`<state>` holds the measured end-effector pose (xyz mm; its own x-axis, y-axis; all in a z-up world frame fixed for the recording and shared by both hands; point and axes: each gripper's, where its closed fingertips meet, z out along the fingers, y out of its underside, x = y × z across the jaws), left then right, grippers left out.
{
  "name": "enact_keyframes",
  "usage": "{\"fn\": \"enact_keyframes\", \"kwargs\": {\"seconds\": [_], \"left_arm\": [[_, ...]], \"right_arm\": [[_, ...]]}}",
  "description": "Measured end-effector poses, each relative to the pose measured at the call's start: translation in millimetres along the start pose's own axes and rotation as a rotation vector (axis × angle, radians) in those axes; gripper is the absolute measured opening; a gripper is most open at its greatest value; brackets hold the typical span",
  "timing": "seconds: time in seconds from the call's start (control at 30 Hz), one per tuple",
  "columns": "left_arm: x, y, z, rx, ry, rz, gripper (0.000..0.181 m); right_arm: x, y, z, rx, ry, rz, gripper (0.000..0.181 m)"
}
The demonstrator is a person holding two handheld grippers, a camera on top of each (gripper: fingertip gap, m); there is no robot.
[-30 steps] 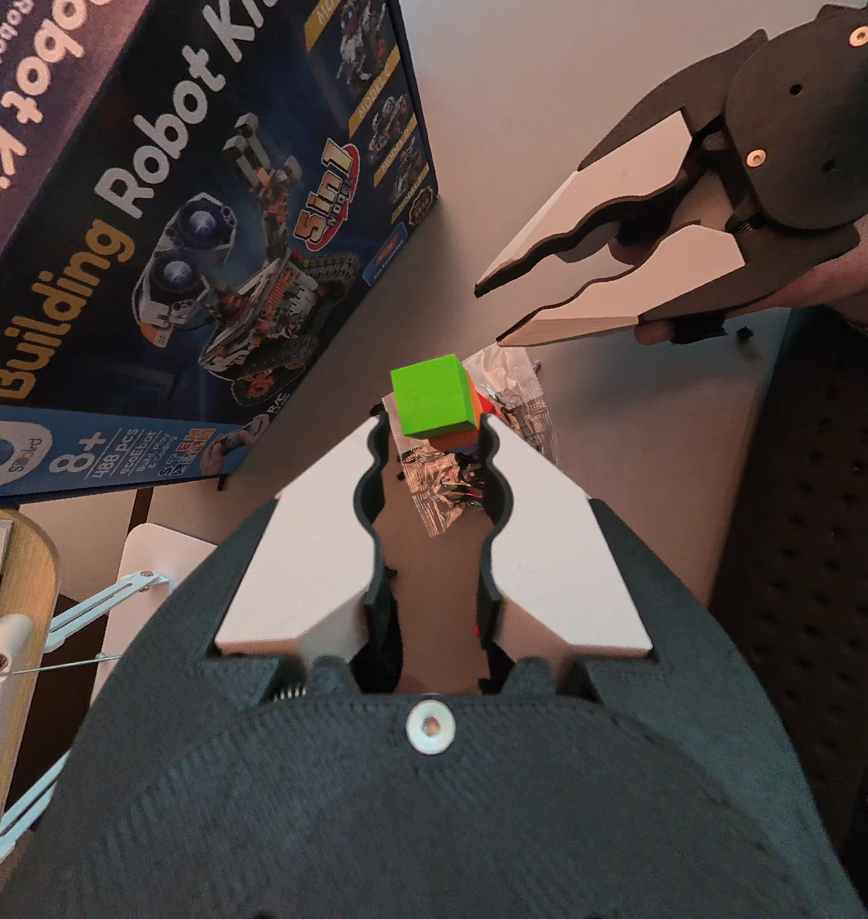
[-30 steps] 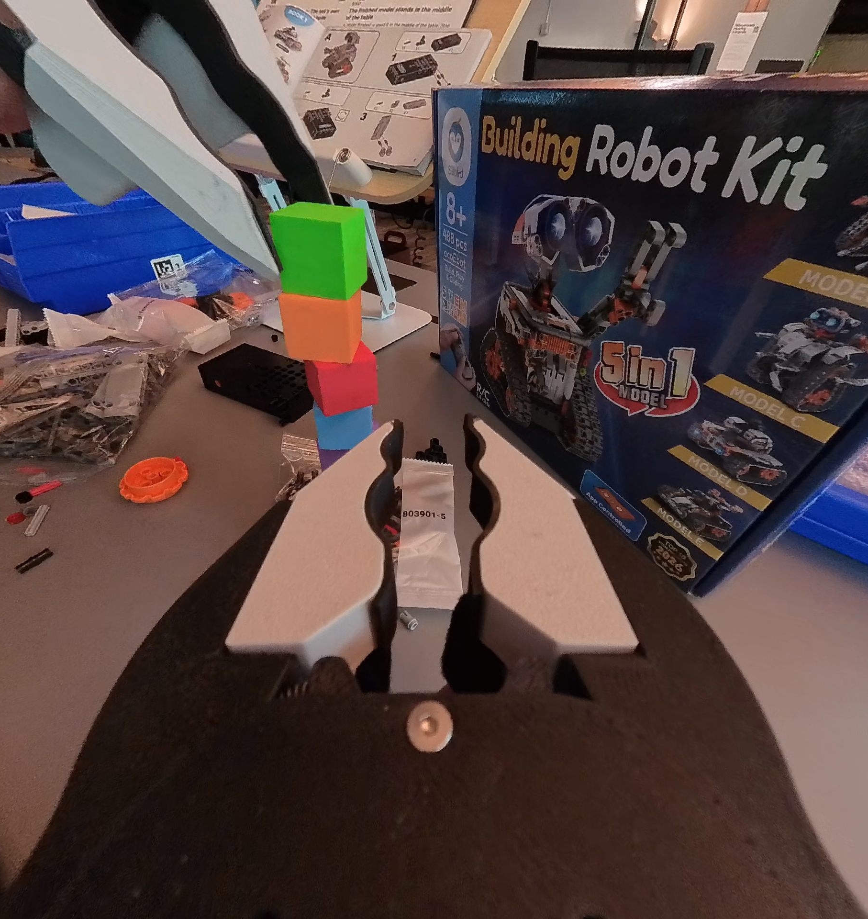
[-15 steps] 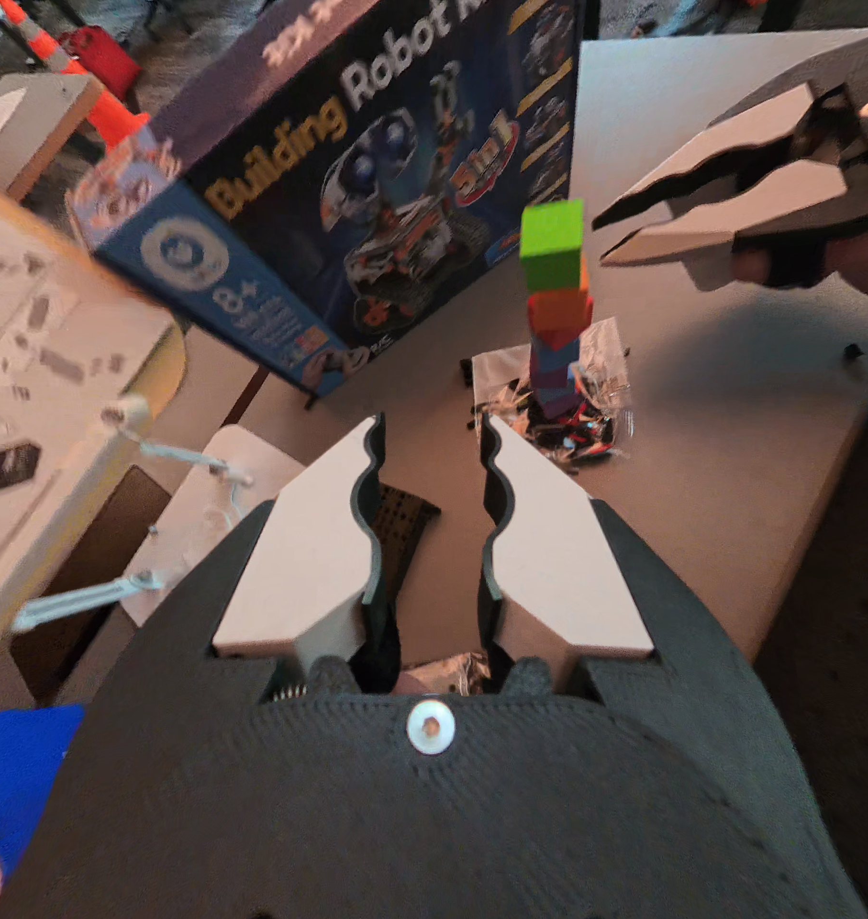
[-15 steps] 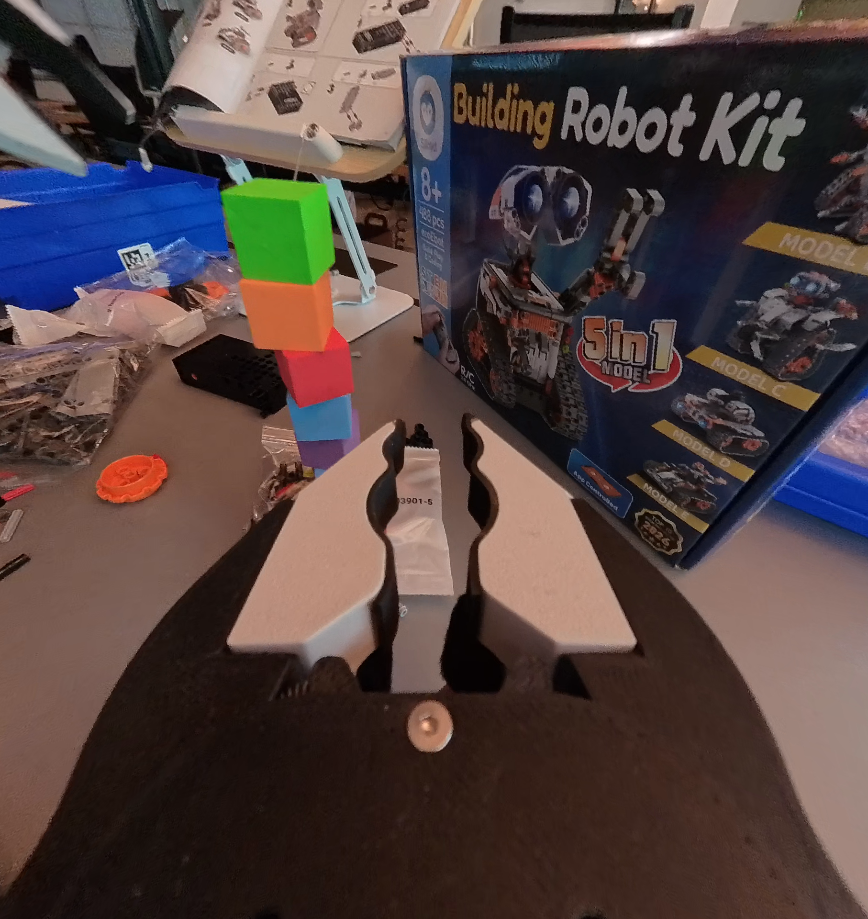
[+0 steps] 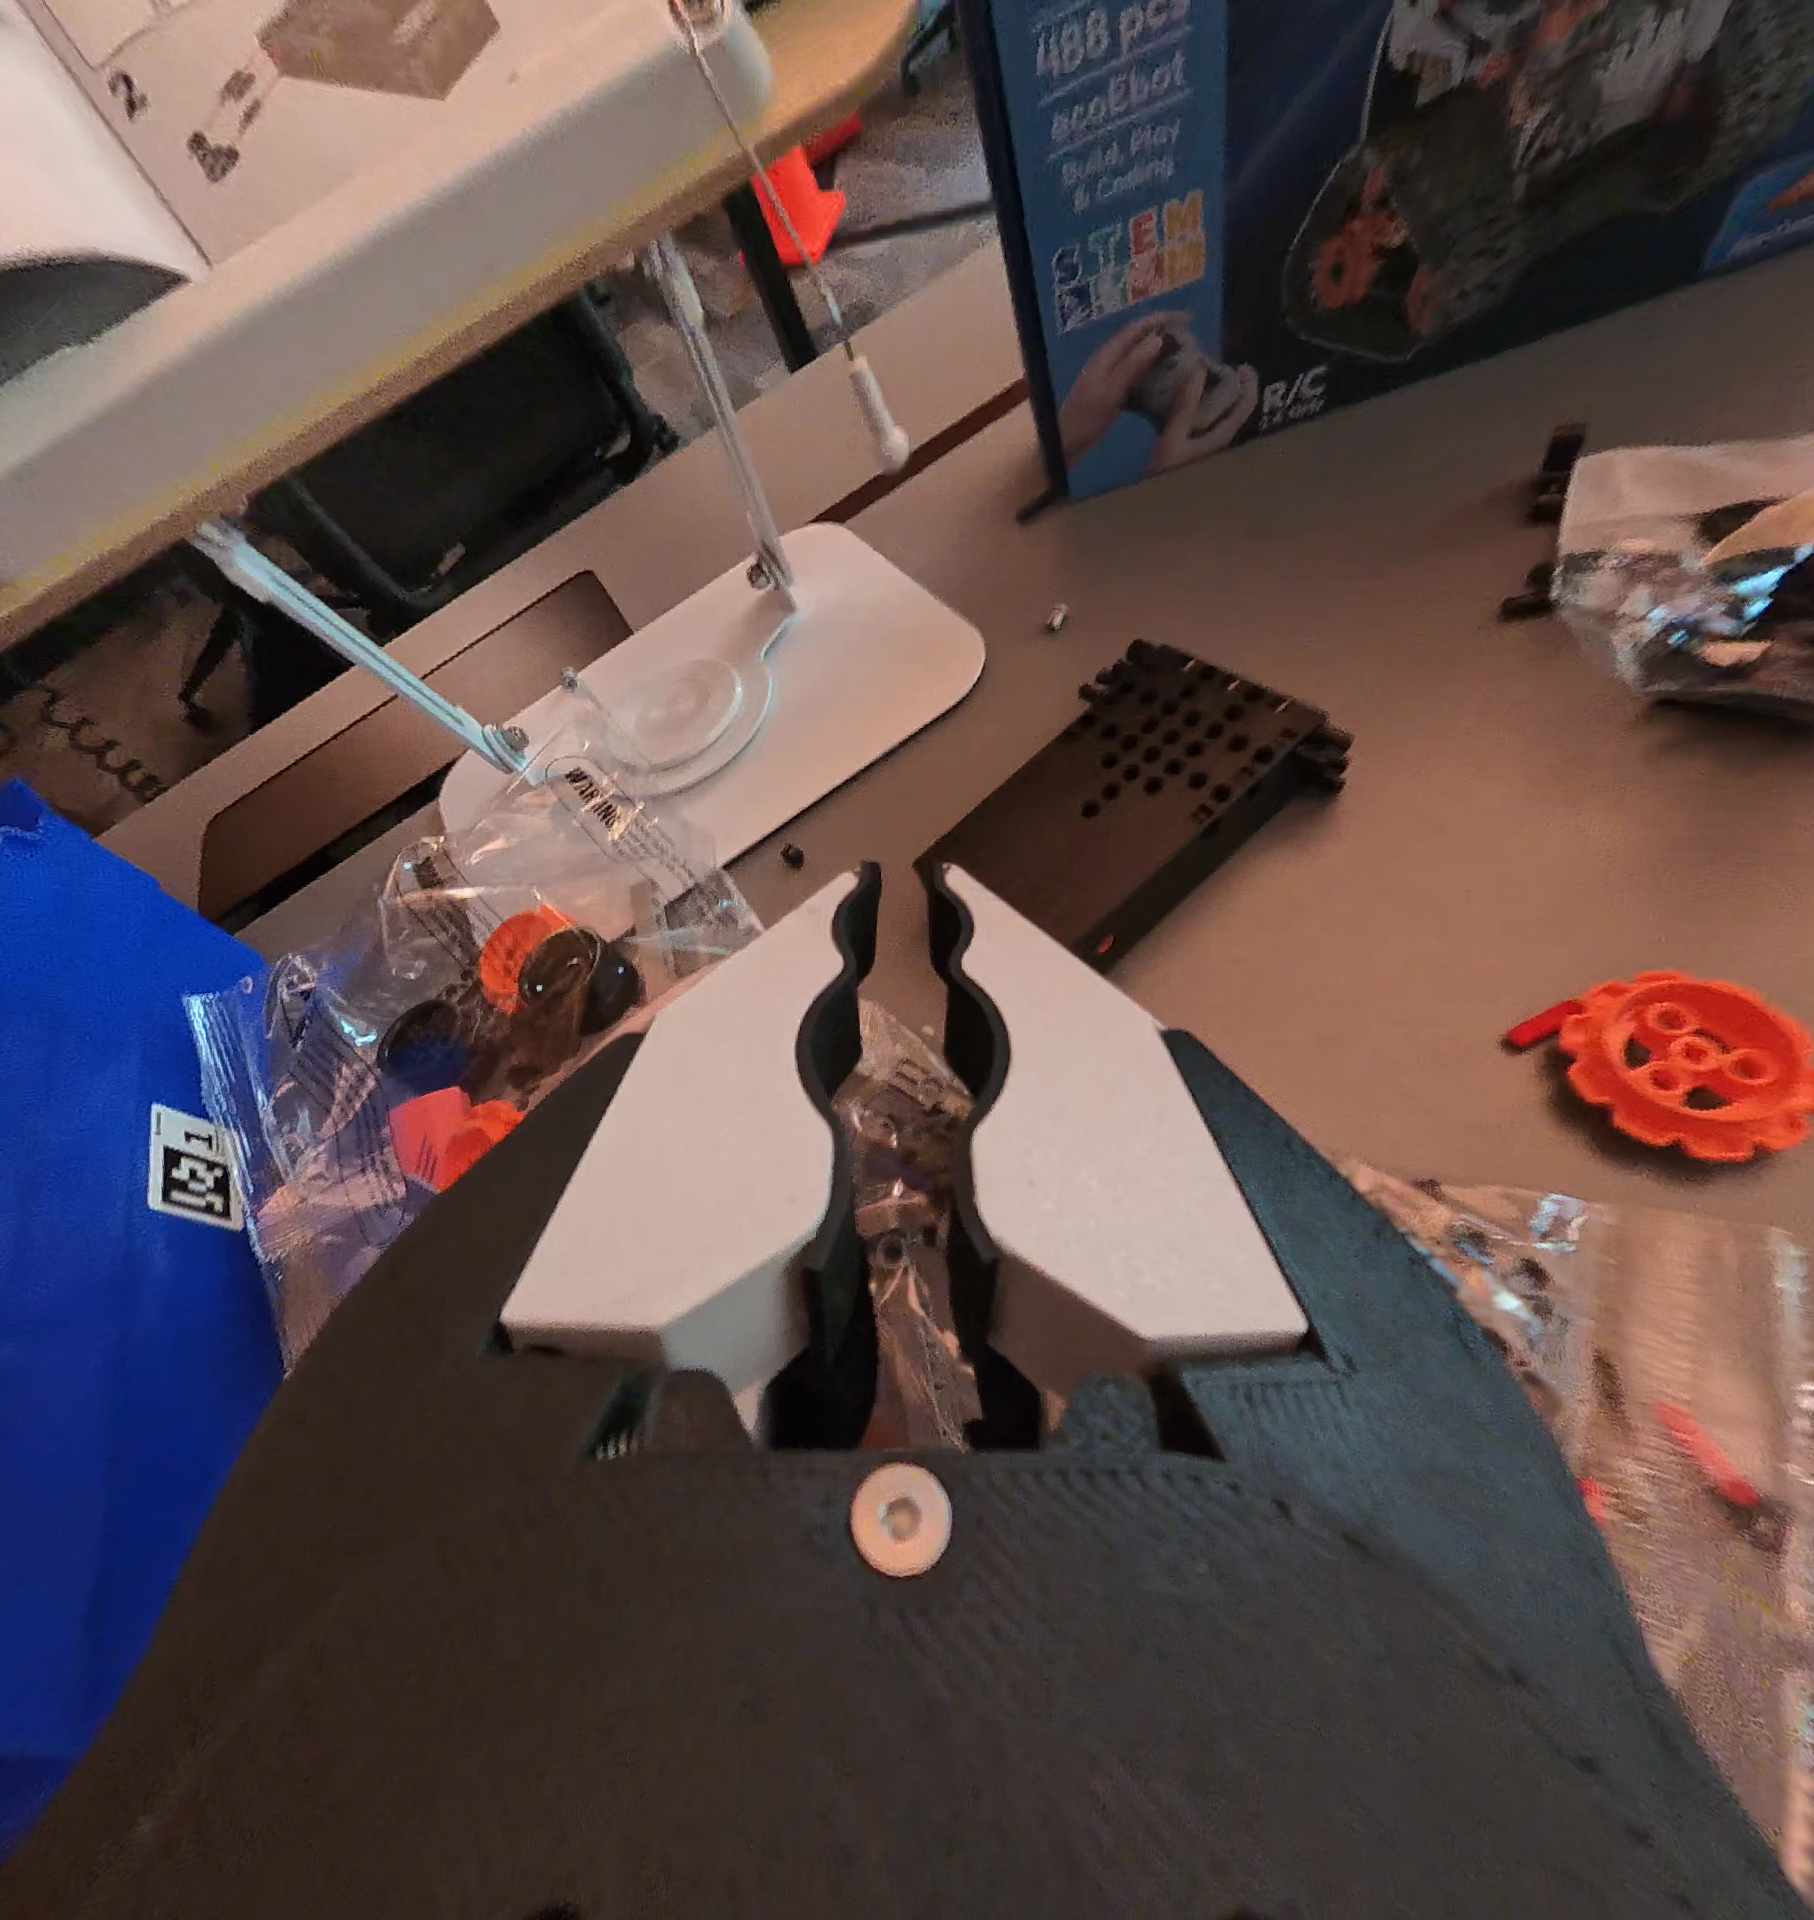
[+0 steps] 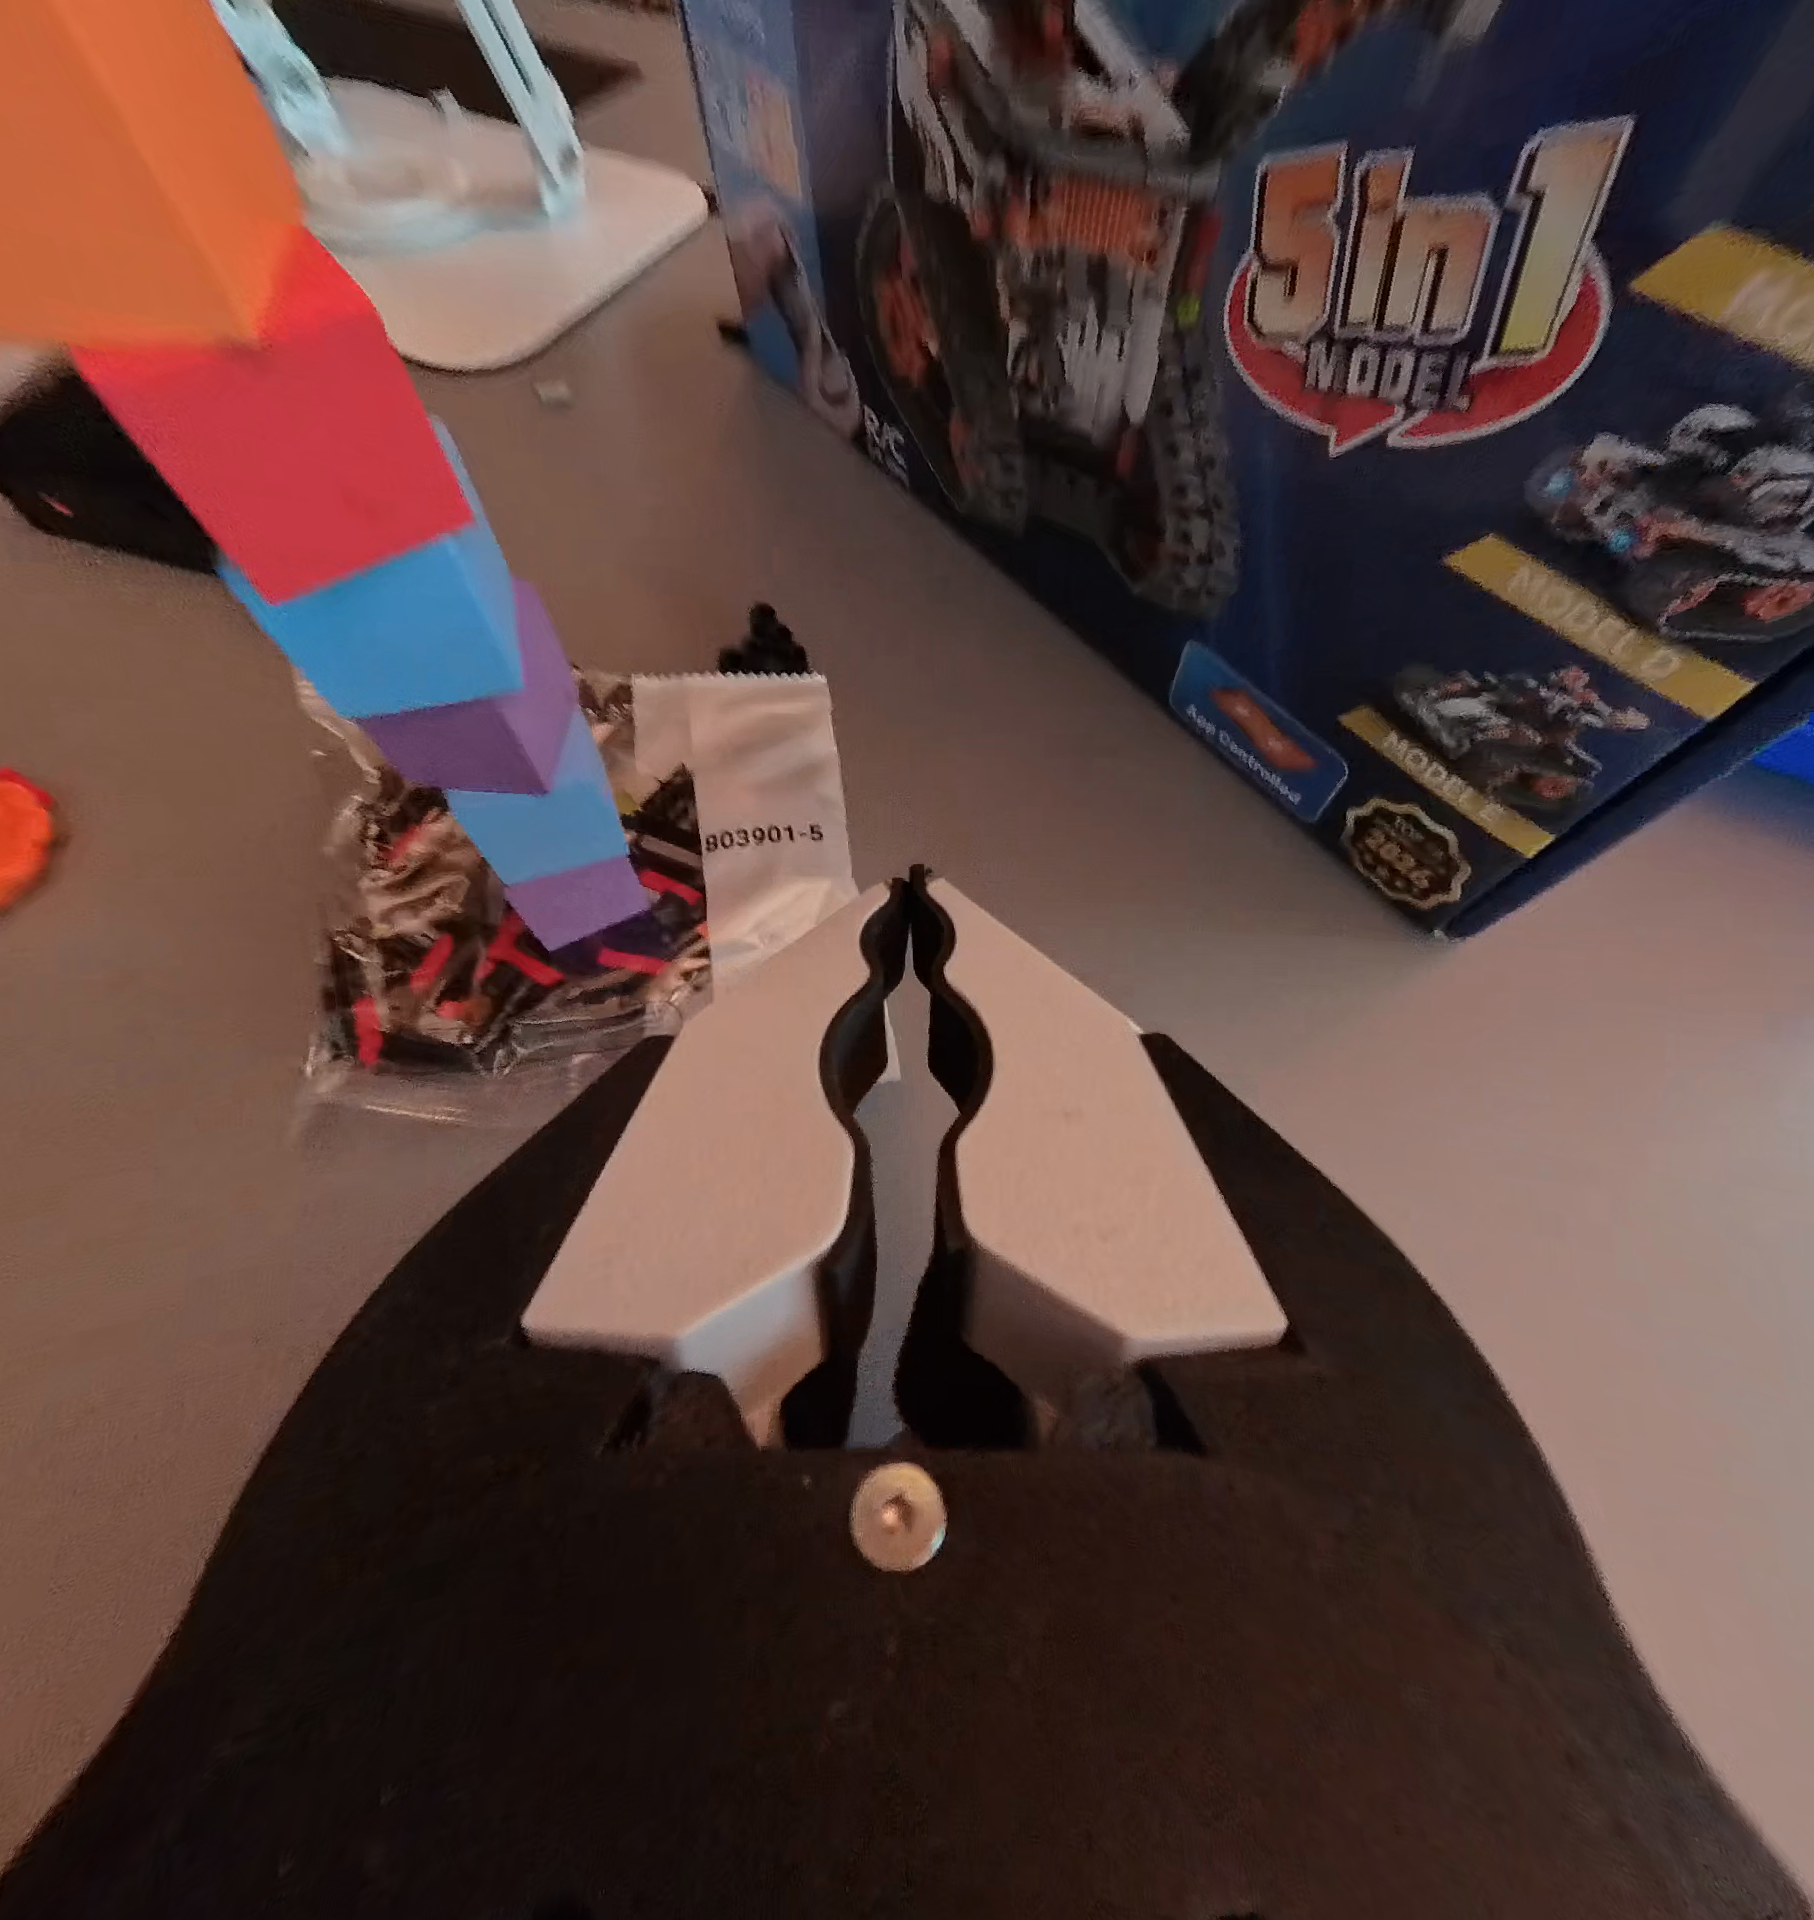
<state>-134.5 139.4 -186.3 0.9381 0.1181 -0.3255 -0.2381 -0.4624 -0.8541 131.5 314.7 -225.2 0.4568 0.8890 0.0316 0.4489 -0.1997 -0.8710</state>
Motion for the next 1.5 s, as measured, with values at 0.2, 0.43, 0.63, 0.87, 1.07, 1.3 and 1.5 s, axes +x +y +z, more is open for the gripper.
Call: {"fn": "enact_keyframes", "kwargs": {"seconds": [0.2, 0.43, 0.63, 0.87, 1.07, 1.3, 1.5], "left_arm": [[1.3, -1.7, 0.7, 0.021, -0.006, 0.019, 0.009], [-6.6, -7.7, -10.1, 0.084, 0.011, -0.083, 0.011], [-13.5, -9.6, -14.1, 0.111, 0.019, -0.150, 0.013], [-25.1, -12.3, -21.1, 0.137, -0.014, -0.191, 0.014], [-28.4, -11.0, -22.3, 0.137, -0.024, -0.208, 0.015], [-17.8, -16.7, -22.7, 0.143, -0.021, -0.124, 0.015], [-1.9, -25.8, -25.3, 0.179, 0.087, -0.174, 0.018]], "right_arm": [[-13.7, 8.6, 14.8, -0.134, 0.048, -0.007, 0.000], [-40.2, 5.8, 35.2, -0.210, 0.054, 0.006, 0.000], [-55.4, -8.8, 43.8, -0.230, 0.117, -0.085, 0.000], [-72.6, -21.7, 50.6, -0.245, 0.146, -0.171, 0.000], [-70.4, -26.5, 43.8, -0.178, 0.136, -0.147, 0.000], [-59.6, -42.4, 16.3, -0.048, 0.105, -0.122, 0.009], [-8.6, -64.4, -29.2, 0.097, 0.209, -0.149, 0.035]]}}
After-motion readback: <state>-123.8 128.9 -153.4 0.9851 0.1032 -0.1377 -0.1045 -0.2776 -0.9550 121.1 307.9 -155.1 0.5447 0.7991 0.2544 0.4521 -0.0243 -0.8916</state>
